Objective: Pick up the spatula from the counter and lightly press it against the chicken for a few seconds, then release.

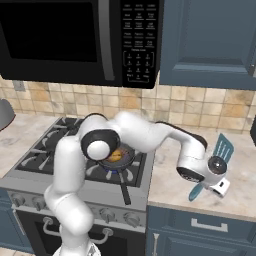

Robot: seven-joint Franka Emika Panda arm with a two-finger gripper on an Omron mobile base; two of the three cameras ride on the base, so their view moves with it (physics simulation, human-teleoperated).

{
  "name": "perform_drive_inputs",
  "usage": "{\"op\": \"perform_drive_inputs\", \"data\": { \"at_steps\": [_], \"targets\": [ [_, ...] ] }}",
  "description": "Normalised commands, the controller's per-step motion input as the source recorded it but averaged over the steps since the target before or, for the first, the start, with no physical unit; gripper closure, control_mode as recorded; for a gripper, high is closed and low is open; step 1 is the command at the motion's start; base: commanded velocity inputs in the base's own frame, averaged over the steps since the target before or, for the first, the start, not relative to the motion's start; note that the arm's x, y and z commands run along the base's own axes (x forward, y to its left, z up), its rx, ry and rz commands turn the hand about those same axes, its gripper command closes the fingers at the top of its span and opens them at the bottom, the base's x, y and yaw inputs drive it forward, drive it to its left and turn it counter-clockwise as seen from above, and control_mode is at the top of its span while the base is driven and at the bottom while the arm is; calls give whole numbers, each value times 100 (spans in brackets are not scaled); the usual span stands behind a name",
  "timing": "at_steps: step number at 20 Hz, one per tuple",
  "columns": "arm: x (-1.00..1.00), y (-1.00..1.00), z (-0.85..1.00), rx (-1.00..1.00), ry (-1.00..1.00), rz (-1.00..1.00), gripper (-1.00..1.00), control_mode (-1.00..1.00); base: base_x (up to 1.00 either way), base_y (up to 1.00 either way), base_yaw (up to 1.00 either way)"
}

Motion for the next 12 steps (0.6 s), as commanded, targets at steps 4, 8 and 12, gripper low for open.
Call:
{"op": "perform_drive_inputs", "data": {
  "at_steps": [4, 8, 12],
  "targets": [
    [-8, 65, 16, -3, -10, 10, 100, -100, 0, 0, 0],
    [-1, 39, 38, -3, -2, 14, 100, -100, 0, 0, 0],
    [-17, 18, 47, -9, 0, 16, 100, -100, 0, 0, 0]
  ]
}}
